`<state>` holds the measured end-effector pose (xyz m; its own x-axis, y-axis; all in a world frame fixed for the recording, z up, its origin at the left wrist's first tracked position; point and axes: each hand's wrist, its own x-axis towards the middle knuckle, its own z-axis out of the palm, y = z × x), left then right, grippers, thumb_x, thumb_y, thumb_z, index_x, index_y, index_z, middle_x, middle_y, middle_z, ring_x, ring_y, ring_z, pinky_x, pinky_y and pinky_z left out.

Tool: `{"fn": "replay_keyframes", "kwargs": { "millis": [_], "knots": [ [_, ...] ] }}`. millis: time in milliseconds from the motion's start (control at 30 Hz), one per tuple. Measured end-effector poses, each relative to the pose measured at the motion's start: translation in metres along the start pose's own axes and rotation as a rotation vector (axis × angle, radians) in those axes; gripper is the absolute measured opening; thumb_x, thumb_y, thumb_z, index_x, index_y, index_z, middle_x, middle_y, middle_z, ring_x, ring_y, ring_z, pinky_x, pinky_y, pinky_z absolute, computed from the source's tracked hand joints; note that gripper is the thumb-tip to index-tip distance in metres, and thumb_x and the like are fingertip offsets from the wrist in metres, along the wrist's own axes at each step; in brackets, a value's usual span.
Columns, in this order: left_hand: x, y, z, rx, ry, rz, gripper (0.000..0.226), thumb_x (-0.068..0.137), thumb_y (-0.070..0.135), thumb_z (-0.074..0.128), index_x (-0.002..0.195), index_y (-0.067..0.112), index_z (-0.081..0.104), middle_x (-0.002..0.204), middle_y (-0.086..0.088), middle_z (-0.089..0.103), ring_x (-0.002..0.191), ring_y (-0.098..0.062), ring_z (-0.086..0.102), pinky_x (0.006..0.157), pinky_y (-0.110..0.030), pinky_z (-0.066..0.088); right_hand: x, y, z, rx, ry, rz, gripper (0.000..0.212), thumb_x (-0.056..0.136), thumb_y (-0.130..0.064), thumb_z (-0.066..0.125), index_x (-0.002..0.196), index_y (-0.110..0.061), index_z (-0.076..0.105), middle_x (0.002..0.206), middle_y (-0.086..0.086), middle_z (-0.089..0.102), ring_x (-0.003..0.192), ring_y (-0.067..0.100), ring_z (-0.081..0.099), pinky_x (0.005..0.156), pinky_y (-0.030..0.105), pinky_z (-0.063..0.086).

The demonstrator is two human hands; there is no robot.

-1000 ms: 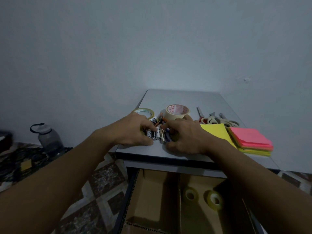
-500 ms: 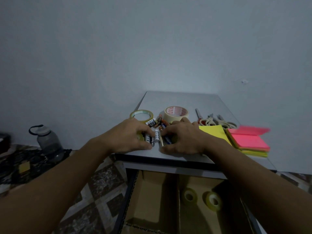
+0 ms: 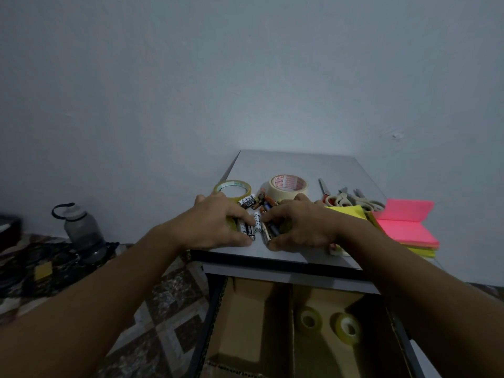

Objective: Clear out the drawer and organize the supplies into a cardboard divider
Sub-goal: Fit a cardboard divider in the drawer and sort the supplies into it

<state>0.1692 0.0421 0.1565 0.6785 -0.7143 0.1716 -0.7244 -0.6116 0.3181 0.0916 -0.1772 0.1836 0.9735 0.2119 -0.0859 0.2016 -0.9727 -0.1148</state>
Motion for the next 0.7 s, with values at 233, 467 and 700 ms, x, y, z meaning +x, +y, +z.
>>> {"fn": "replay_keyframes", "kwargs": {
  "millis": [233, 467, 700],
  "knots": [
    [0.001, 0.002, 0.002, -0.011, 0.008, 0.047, 0.046, 0.071, 0.07, 0.06, 0.111, 0.05, 0.067, 0.115, 0.021, 0.062, 0.11, -0.009, 0.042, 0.103, -0.048, 0.036, -0.002, -0.002, -0.005, -0.024, -0.039, -0.037, 0.058, 0.085, -0.06, 0.062, 0.138, -0.045, 0.043, 0.136, -0.007, 0.05, 0.124, 0.024, 0.035, 0.1, 0.052, 0.034],
    [0.001, 0.005, 0.0, -0.042, 0.046, 0.08, 0.037, 0.073, 0.061, 0.067, 0.105, 0.044, 0.072, 0.112, 0.02, 0.065, 0.106, -0.003, 0.048, 0.1, -0.047, 0.04, -0.008, -0.001, -0.02, 0.098, -0.15, -0.113, 0.063, 0.087, -0.025, 0.07, 0.144, -0.032, 0.045, 0.133, -0.004, 0.052, 0.116, 0.014, 0.043, 0.097, 0.033, 0.033],
    [-0.001, 0.002, 0.002, -0.052, 0.054, 0.093, 0.043, 0.07, 0.069, 0.063, 0.105, 0.045, 0.072, 0.11, 0.024, 0.065, 0.105, 0.0, 0.048, 0.098, -0.045, 0.042, -0.002, 0.005, -0.008, 0.116, -0.08, -0.087, 0.057, 0.082, -0.047, 0.072, 0.134, -0.037, 0.053, 0.125, -0.008, 0.058, 0.115, 0.019, 0.049, 0.1, 0.048, 0.045]
  ]
}}
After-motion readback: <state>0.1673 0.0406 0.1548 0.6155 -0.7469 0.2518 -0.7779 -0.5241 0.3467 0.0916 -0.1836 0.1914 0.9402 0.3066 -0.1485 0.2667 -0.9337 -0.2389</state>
